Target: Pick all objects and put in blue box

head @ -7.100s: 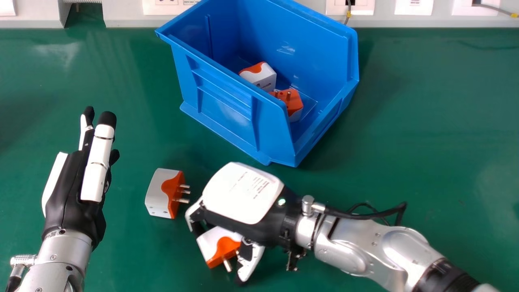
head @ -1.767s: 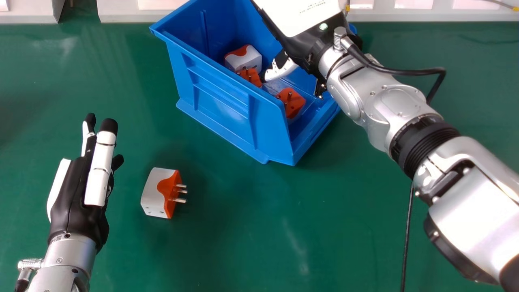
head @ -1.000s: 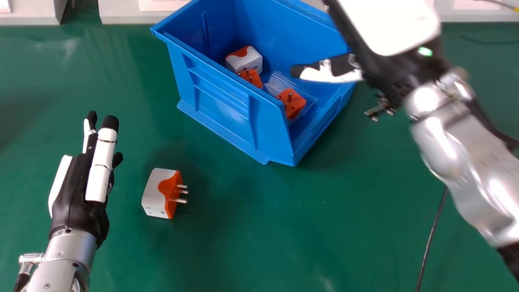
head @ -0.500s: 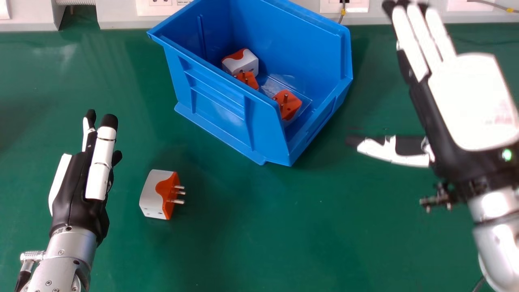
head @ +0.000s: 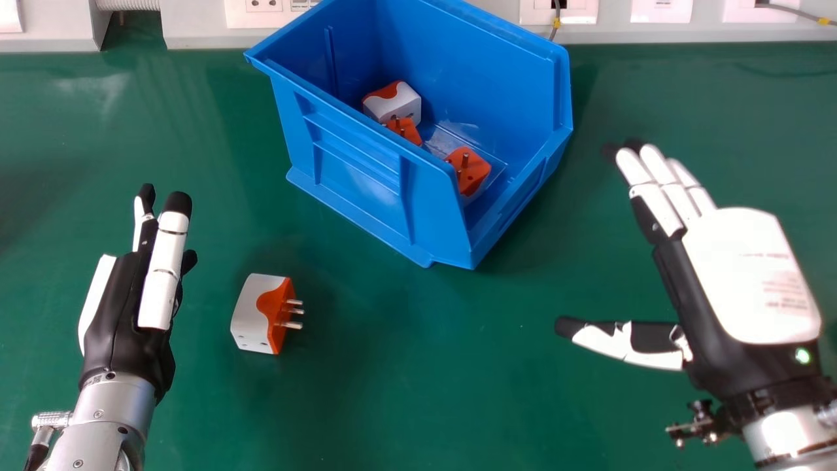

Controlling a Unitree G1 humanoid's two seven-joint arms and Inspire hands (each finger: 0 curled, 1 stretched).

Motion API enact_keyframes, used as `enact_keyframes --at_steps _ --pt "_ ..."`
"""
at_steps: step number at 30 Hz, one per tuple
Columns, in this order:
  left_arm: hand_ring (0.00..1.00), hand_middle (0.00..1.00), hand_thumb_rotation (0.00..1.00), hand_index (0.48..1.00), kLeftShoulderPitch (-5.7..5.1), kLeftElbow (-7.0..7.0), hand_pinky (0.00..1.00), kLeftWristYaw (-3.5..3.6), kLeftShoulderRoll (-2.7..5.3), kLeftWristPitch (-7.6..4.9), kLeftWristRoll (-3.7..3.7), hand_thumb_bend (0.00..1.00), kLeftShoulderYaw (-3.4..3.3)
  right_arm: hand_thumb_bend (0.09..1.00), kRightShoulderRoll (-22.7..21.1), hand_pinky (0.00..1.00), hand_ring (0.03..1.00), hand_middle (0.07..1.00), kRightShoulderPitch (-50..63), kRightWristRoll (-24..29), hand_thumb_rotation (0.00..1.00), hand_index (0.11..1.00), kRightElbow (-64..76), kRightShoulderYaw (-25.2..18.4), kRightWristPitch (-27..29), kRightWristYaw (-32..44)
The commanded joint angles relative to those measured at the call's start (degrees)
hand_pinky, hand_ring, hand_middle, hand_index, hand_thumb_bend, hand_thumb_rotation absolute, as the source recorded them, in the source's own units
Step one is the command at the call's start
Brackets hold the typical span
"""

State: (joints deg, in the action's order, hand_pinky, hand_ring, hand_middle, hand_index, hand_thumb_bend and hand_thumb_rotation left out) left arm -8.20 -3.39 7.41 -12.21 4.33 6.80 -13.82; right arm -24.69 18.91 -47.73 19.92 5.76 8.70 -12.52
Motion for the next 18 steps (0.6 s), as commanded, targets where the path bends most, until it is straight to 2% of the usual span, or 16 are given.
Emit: enact_keyframes --at_steps 1,4,8,11,18 --pt "0.99 0.99 0.99 1.000 -0.04 -1.60 0.96 -0.20 0.09 -1.06 -0.08 0.55 0.02 0.355 0.5 0.77 0.879 0.912 0.8 0.8 0.35 0.885 0.6 0.6 2.0 -0.7" --pt "0.99 0.99 0.99 1.000 -0.36 -2.01 0.96 -0.34 0.26 -1.30 -0.14 0.55 -0.01 0.355 1.1 0.75 0.860 0.894 1.9 1.0 0.36 0.873 0.5 1.6 3.1 -0.4" --pt "0.99 0.99 0.99 1.000 -0.31 -1.55 0.96 -0.45 0.45 -1.89 0.06 0.55 -0.38 0.358 1.5 0.72 0.827 0.860 2.7 1.0 0.36 0.854 0.2 3.1 4.9 -0.1" --pt "1.00 0.99 0.99 1.000 -0.23 -1.22 0.96 -0.87 0.92 -2.40 0.03 0.55 -0.40 0.362 1.6 0.68 0.788 0.823 2.6 1.7 0.36 0.828 -0.2 5.6 6.5 1.8" --pt "0.99 0.99 0.99 1.000 -1.11 -1.63 0.96 -1.30 1.35 -3.23 0.24 0.53 -0.51 0.372 0.8 0.58 0.704 0.748 -0.5 1.2 0.38 0.762 -2.8 10.2 11.4 4.9"
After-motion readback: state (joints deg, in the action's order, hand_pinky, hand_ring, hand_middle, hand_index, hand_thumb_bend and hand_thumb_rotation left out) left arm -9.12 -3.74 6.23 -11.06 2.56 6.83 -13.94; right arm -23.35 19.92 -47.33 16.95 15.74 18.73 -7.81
